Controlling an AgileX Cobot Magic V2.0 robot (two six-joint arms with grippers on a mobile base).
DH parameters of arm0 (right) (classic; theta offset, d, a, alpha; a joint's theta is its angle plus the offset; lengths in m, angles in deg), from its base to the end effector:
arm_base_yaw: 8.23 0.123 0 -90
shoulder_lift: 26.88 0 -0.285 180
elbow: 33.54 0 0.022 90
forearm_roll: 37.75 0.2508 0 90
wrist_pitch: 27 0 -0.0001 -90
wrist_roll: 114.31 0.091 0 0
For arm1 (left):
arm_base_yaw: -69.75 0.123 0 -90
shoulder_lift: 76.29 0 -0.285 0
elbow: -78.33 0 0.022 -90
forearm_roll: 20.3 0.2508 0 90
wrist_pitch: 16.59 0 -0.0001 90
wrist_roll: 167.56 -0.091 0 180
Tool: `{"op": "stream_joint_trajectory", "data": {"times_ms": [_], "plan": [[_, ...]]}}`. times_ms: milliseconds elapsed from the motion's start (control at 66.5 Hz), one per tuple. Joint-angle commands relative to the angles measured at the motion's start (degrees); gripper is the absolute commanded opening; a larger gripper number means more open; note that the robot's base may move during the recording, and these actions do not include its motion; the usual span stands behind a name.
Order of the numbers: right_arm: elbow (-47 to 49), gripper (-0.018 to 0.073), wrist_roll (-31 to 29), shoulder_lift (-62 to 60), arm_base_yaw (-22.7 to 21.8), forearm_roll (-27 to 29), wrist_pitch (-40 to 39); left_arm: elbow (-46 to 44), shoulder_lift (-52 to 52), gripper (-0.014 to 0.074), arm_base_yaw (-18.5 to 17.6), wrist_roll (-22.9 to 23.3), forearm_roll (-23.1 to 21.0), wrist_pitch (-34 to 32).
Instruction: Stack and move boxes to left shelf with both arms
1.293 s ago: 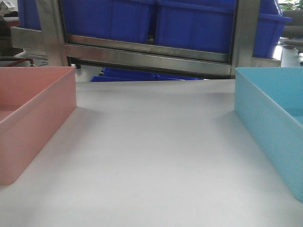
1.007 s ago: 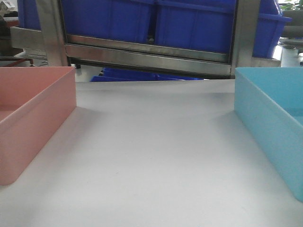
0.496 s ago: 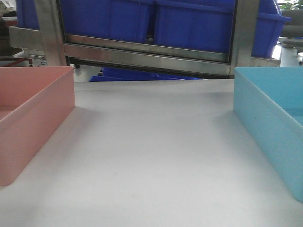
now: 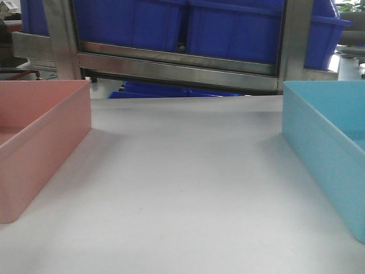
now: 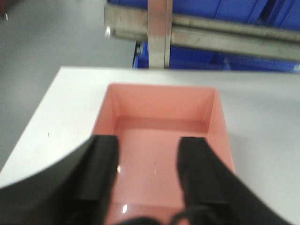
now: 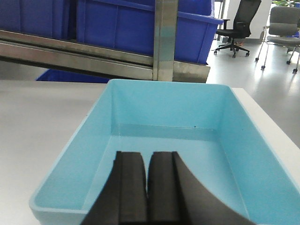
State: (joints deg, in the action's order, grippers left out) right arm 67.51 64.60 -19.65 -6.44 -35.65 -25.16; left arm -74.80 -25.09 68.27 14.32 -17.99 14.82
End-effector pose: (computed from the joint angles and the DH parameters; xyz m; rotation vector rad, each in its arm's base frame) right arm 0.0570 0.0019 0.2006 -0.0114 1.5363 0.0397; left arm 0.1480 -0.0019 0.3881 0.0120 1.9103 0.0037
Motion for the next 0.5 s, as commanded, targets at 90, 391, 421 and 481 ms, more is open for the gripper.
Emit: {"op": "stream_joint_trajectory", "data": {"times_ms": [90, 391, 421, 481], "plan": [[1.1, 0.0050, -0.1, -1.2, 0.1, -0.4, -5.4, -12.9, 13.2, 0.0454, -0.4, -1.1, 0.3, 7.7], [1.1, 0.0050, -0.1, -1.2, 0.1, -0.4, -5.4, -34.4, 34.8, 0.0454, 8.4, -15.0, -3.5, 23.7], [1.1, 0.0050, -0.1, -1.2, 0.1, -0.4, -5.4, -36.3, 36.8, 0.0454, 10.1, -16.3, -5.1, 24.2], [1.1, 0.0050, -0.1, -1.2, 0.1, -0.4, -5.4, -39.2, 40.2, 0.0454, 12.9, -19.8, -9.2, 25.1]]}}
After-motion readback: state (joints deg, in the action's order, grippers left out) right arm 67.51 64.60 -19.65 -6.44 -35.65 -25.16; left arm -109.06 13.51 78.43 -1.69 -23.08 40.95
